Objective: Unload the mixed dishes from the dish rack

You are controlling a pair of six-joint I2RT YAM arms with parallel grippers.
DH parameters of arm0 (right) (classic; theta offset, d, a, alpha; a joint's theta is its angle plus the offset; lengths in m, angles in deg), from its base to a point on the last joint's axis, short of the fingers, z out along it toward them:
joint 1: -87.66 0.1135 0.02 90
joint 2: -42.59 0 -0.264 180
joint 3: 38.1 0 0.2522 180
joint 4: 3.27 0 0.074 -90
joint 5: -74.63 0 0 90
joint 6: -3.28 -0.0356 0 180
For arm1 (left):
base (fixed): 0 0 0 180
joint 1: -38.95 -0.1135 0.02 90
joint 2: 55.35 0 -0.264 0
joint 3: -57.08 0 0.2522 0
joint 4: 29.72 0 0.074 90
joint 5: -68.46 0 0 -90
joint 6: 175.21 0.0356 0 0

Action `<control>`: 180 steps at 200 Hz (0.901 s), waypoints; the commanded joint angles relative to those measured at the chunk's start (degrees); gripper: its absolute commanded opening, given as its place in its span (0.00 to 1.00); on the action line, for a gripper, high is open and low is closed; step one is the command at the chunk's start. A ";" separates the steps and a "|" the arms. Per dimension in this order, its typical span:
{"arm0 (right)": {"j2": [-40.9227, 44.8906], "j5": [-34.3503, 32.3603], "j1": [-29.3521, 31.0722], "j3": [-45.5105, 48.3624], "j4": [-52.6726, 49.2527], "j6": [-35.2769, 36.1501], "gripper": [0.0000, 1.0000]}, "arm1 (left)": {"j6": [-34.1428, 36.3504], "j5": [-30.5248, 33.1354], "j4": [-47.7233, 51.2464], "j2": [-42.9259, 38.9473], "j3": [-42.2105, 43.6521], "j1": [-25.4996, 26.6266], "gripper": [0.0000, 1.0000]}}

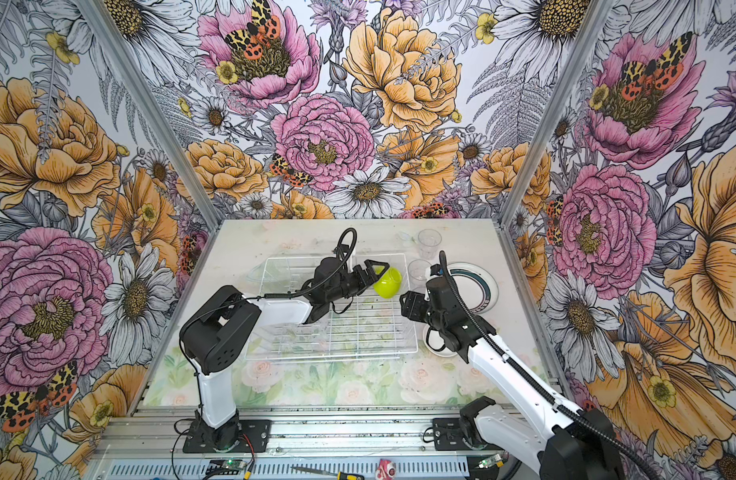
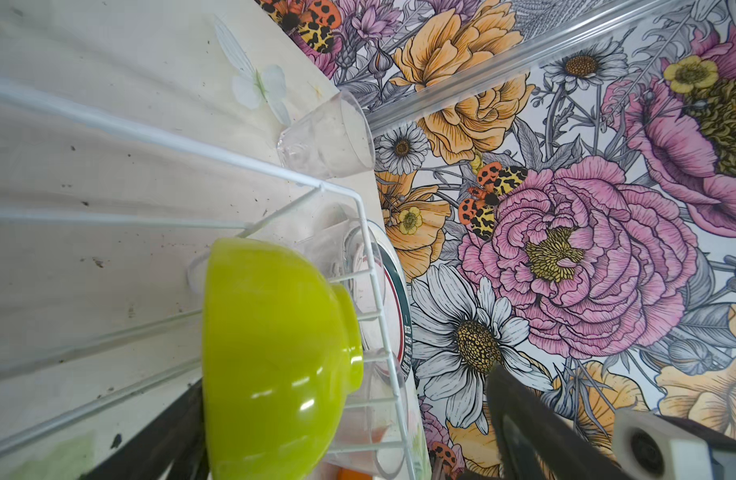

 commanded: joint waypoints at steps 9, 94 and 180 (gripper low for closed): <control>1.68 -1.40 -0.22 0.29 0.84 0.93 0.71 | -0.97 -3.45 -3.31 2.00 -2.67 0.90 0.94; 2.07 -2.34 -0.56 0.83 0.80 1.05 0.71 | 3.89 -4.57 3.52 4.75 -6.05 0.97 0.55; 2.21 -2.56 -1.00 0.79 0.45 1.14 0.71 | 13.82 -2.88 14.08 2.14 -9.62 3.38 0.25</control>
